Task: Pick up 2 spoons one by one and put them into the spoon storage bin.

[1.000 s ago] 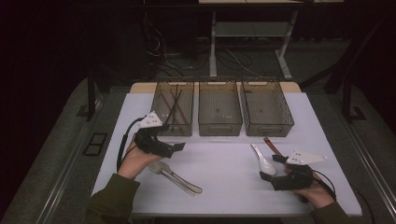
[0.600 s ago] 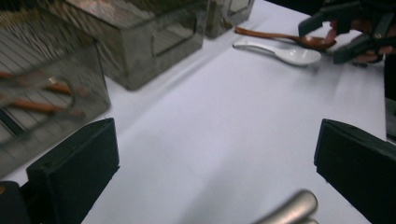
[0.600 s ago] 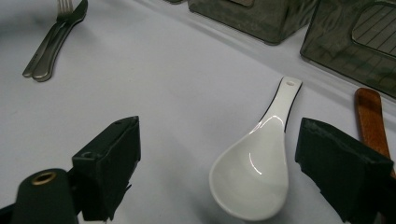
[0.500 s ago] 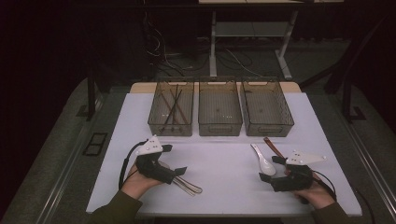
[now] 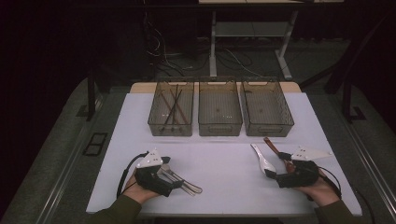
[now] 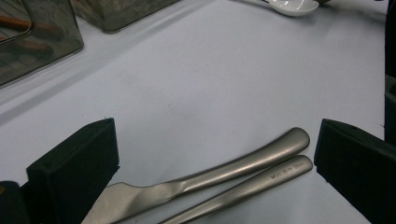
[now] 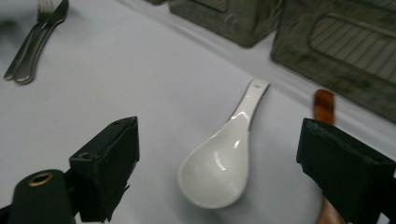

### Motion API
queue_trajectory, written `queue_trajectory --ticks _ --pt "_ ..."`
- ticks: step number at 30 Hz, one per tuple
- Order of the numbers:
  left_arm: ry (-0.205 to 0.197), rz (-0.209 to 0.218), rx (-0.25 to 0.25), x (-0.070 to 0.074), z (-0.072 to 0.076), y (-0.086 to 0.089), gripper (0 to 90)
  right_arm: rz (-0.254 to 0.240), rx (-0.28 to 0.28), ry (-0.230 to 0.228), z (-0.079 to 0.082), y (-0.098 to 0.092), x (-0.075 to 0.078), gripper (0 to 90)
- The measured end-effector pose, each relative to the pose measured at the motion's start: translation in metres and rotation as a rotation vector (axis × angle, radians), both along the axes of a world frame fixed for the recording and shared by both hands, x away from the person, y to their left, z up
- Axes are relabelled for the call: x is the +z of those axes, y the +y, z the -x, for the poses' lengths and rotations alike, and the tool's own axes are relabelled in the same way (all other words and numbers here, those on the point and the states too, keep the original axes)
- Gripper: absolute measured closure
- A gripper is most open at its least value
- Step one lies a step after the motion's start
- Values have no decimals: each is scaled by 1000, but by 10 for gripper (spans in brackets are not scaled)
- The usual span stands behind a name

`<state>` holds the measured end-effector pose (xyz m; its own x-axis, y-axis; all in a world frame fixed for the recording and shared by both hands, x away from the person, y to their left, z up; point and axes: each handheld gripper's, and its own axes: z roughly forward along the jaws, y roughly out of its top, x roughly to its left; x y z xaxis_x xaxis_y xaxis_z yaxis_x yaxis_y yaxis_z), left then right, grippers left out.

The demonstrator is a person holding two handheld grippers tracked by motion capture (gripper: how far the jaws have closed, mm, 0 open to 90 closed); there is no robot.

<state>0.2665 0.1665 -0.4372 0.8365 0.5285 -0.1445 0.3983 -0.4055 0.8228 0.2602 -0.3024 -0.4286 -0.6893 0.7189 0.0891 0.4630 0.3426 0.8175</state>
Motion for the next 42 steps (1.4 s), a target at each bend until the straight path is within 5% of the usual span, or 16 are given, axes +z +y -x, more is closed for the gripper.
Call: queue_trajectory --ticks 25,42 --pt "-22 12 14 1 -2 7 0 55 -95 38 -17 -38 12 147" --pt "-22 14 16 0 -2 9 0 80 -138 151 -15 -61 -3 357"
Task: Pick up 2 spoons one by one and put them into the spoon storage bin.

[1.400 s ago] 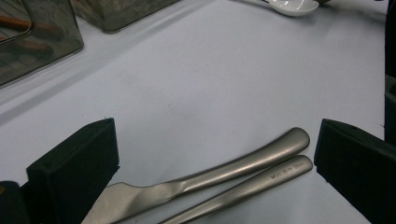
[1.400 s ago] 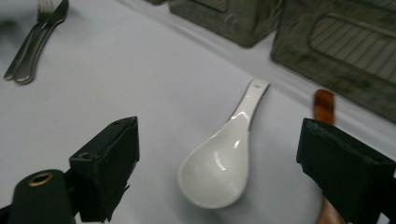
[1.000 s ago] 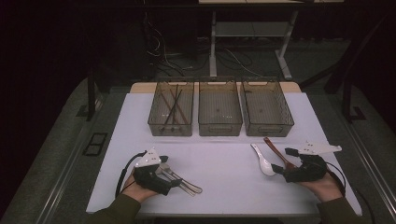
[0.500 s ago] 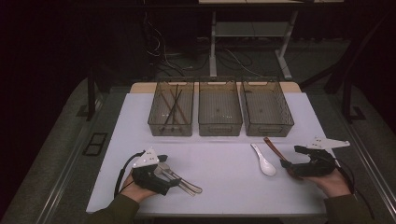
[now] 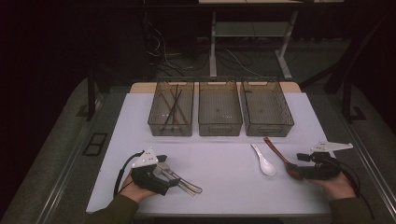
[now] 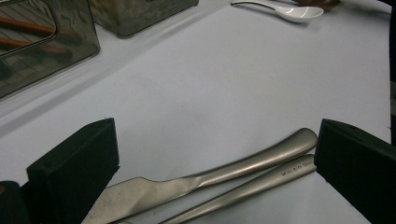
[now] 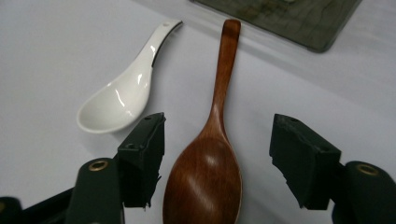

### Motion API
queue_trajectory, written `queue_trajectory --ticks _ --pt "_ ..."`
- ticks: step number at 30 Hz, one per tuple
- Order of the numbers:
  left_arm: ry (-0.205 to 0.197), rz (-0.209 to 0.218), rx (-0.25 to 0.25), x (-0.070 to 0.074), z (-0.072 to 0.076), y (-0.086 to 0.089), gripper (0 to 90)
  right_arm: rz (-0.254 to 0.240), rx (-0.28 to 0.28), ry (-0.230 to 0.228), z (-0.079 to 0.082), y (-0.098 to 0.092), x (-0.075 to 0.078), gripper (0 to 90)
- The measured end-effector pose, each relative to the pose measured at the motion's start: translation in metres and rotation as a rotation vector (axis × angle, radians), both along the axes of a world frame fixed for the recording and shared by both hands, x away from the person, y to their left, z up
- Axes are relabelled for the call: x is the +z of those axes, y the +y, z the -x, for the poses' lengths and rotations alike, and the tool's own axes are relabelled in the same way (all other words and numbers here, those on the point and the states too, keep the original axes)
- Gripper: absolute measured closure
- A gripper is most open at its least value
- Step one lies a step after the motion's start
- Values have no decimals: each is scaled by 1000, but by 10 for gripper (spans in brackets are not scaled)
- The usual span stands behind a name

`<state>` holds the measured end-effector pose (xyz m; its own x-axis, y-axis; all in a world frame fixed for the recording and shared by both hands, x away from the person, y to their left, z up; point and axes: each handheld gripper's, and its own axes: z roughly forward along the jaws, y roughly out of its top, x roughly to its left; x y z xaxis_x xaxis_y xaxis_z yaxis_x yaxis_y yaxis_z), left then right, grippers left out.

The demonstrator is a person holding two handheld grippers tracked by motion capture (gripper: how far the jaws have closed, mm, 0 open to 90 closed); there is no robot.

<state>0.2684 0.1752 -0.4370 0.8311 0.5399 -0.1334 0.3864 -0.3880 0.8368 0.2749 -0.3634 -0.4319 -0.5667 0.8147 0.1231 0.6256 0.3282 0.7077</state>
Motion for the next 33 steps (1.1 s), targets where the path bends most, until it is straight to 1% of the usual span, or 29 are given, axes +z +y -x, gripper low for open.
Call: queue_trajectory --ticks 1,2,6,7,9,11,13,16,19,22,24,28,30,33 --pt "-2 -6 -3 0 0 0 0 3 1 1 1 -1 -1 362" --pt "-4 -7 -6 0 0 0 0 2 -5 9 2 -2 -2 371" --pt "-3 -2 -8 0 -1 0 0 6 -9 16 4 -5 -3 408" --pt "-4 -7 -9 0 -1 -1 0 7 -2 24 4 -5 -4 412" --pt "3 -5 -6 -1 0 -1 0 20 -5 35 4 -6 -6 420" --pt "3 -3 -4 -1 0 0 0 20 -9 38 3 -7 -7 429" --pt "3 -3 -4 0 -1 0 0 8 4 45 3 -7 -8 440" --pt "6 -3 -6 0 -2 -2 0 19 12 64 4 -4 -10 443" --pt "10 -11 -6 -1 -2 -2 0 28 19 69 5 -3 -13 459" --pt "7 -2 3 0 -1 -1 0 50 33 71 5 0 -14 480" --pt "3 -1 2 1 0 -2 0 54 39 63 6 2 -14 498" --pt "3 -6 -2 0 0 -1 0 58 62 61 8 4 -13 603" --pt "4 1 -2 0 0 -2 0 59 71 67 9 5 -12 636" --pt "2 -2 -6 1 1 -1 0 54 72 73 9 7 -12 682"
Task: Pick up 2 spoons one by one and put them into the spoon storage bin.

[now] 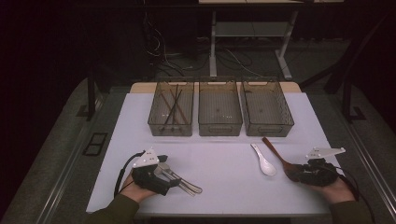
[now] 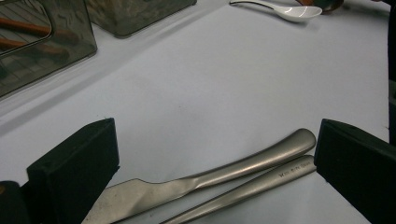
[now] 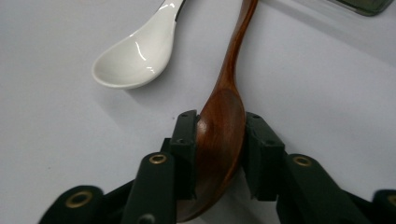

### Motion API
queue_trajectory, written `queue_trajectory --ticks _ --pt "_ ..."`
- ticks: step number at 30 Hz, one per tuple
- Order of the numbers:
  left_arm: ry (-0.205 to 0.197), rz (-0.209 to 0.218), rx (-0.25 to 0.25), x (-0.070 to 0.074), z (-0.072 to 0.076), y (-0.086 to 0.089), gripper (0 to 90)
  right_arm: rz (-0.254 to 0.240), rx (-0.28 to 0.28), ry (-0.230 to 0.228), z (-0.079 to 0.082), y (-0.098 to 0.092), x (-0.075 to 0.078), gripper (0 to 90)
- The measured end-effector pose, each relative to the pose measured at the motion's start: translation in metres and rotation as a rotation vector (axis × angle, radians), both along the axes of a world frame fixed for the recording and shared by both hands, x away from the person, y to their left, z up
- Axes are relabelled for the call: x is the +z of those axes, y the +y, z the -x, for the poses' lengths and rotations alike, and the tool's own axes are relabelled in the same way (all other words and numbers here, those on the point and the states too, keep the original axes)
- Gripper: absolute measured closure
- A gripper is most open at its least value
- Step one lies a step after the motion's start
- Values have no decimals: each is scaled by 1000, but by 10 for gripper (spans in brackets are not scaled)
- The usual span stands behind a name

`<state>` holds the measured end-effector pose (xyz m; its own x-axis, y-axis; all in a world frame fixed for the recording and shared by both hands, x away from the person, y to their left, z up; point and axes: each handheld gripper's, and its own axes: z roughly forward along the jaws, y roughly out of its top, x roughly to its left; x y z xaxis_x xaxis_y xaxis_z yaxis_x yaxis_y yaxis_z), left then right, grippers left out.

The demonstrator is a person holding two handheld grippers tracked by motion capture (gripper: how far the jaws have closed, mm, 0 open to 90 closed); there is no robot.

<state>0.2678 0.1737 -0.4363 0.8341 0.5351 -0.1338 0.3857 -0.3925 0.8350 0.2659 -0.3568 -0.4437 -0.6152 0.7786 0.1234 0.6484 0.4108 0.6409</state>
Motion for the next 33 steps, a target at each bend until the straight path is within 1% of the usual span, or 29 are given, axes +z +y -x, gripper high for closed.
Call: queue_trajectory --ticks 5,7,11,12,15,16,18,19,22,23,24,25,26,31,32,33 --pt "-4 -1 -2 1 1 0 0 -22 -13 22 0 2 0 755" --pt "-5 -4 -5 1 1 -1 0 -38 -19 28 -1 2 0 780" --pt "-5 -3 -14 0 0 -2 0 -56 -32 37 -3 2 1 812" --pt "-5 -3 -15 0 0 -3 0 -58 -33 33 -3 0 2 816" --pt "-5 -2 -16 0 1 -2 0 -64 -62 24 -4 -5 1 816" --pt "-3 -1 -15 0 1 -1 0 -70 -75 22 -4 -6 2 817" --pt "-3 -3 -14 0 2 0 0 -82 -83 15 -5 -9 3 817" --pt "-3 -2 -14 0 2 0 0 -89 -83 13 -6 -9 3 817" --pt "1 0 -8 0 2 1 0 -91 -78 -13 -7 -8 5 817" --pt "0 -1 -8 0 2 2 0 -90 -72 -28 -8 -8 6 817" --pt "0 -2 -6 0 2 2 0 -97 -72 -23 -7 -7 8 817" --pt "-2 0 -3 0 3 3 0 -102 -68 -28 -7 -7 9 817" --pt "-3 2 -1 0 3 3 0 -105 -63 -43 -8 -7 10 817" --pt "-5 5 0 -1 4 4 0 -108 -49 -68 -11 -3 17 816" --pt "-9 0 -6 -1 4 5 0 -105 -44 -76 -11 -2 19 816" --pt "-7 5 -1 -1 5 5 0 -106 -40 -84 -12 -1 20 817"
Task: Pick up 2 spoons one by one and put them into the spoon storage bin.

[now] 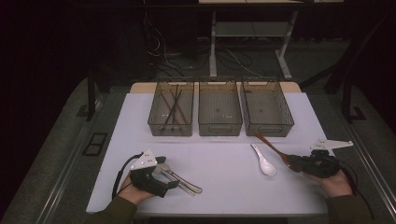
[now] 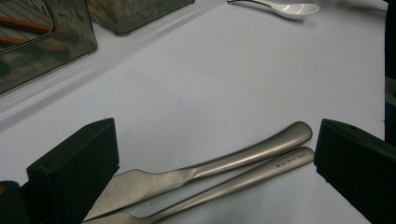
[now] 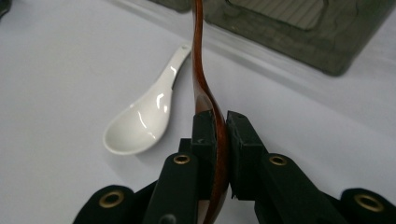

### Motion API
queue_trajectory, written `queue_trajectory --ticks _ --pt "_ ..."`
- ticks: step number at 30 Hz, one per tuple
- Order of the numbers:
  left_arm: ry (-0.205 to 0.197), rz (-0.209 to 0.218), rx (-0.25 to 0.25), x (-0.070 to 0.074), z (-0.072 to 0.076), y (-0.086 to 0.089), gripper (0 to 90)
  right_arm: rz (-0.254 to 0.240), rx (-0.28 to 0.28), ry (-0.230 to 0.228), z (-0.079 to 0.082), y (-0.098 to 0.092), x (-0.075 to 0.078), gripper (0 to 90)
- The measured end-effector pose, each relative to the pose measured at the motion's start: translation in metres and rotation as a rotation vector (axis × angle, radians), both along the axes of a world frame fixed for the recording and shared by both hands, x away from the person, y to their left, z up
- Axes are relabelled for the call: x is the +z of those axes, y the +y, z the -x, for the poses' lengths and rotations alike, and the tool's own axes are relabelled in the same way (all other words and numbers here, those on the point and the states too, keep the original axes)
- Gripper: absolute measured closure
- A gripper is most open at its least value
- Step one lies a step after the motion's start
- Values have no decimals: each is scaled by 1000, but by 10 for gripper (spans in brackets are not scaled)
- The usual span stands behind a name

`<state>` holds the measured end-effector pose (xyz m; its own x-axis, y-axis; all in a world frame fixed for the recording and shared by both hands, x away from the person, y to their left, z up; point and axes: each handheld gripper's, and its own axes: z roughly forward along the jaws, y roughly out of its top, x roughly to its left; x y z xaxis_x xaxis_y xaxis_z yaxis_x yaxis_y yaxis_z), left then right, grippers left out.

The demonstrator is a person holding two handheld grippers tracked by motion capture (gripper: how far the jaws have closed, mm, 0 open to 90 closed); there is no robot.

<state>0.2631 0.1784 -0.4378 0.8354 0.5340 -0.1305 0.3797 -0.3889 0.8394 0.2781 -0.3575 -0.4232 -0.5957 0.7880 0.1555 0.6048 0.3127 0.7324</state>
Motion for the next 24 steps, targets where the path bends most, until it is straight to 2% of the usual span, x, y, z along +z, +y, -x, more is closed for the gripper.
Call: queue_trajectory --ticks 2,9,16,20,24 --pt "-4 -10 0 0 -1 0 0 -2 10 -5 -2 4 3 817" --pt "-5 2 -13 -1 -2 -1 0 -3 32 -35 -8 17 14 816" --pt "-9 -5 -13 -1 -3 0 0 -8 28 -61 -17 28 28 816" --pt "-10 -5 -6 0 -1 1 0 -4 24 -91 -23 33 32 816" --pt "-13 2 -3 -1 -2 1 0 -6 16 -96 -30 37 35 816"
